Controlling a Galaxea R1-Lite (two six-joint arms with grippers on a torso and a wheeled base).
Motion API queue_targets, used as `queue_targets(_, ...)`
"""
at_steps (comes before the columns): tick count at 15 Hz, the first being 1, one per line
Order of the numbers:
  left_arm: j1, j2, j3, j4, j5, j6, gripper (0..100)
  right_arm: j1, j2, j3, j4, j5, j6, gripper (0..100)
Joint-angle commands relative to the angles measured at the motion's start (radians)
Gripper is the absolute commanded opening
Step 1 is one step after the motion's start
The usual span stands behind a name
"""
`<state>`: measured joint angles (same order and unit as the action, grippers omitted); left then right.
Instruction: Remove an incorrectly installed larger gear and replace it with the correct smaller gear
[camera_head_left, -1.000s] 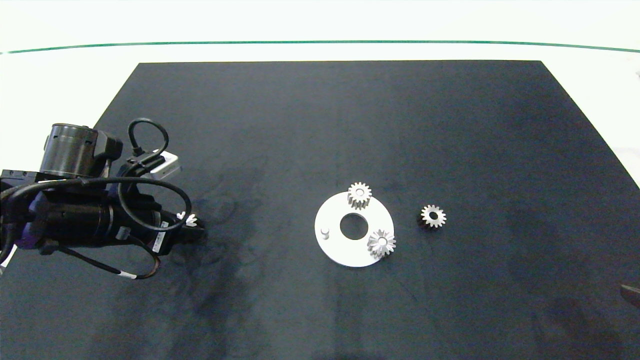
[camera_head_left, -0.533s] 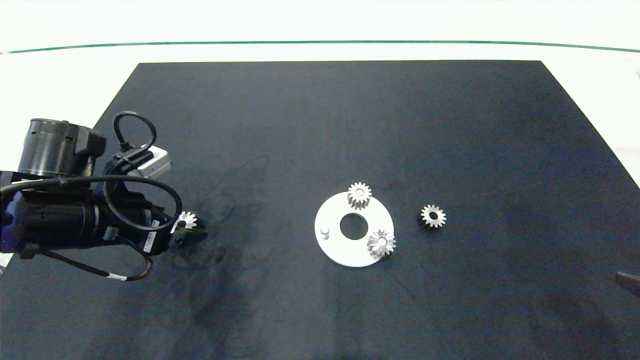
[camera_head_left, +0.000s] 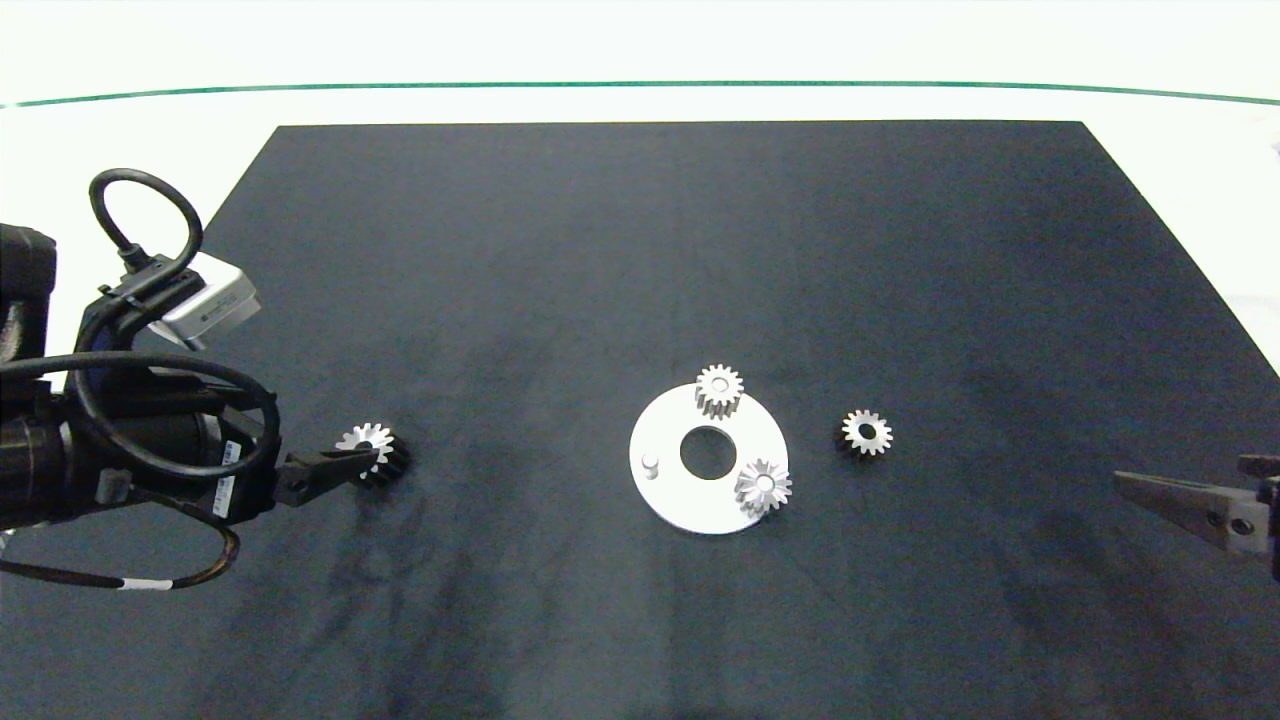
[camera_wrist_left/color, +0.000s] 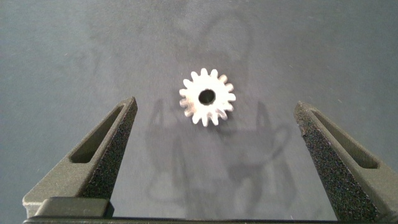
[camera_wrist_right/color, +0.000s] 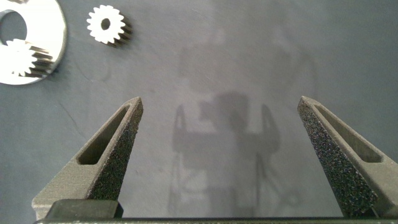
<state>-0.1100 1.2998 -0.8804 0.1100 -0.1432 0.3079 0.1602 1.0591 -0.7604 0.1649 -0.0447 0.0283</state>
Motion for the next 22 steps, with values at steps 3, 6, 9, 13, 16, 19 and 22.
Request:
queue_targets(3,0.006,-0.152,0.046,-0.001,-0.001,-0.029,100,0.153,0.196,-0.077,-0.011,-0.009,-0.005,100)
queue_targets(6,0.007,-0.212,0.054,-0.001,0.001,-0.061,100,0.179,0.266,-0.102,-0.010,-0.014,-0.022,100)
queue_targets(9,0.009,-0.266,0.054,-0.001,0.001,-0.081,100,0.179,0.348,-0.138,-0.015,-0.041,-0.067,100)
queue_targets(13,0.010,-0.306,0.066,0.000,0.001,-0.098,100,0.206,0.430,-0.175,-0.096,-0.061,-0.080,100)
queue_targets(16,0.009,-0.324,0.069,0.002,0.001,-0.107,100,0.259,0.455,-0.175,-0.145,-0.064,-0.090,100)
queue_targets(19,0.010,-0.324,0.072,0.002,0.001,-0.108,100,0.282,0.499,-0.181,-0.174,-0.087,-0.090,100)
queue_targets(22,0.026,-0.324,0.081,0.000,0.001,-0.112,100,0.282,0.541,-0.188,-0.217,-0.106,-0.091,100)
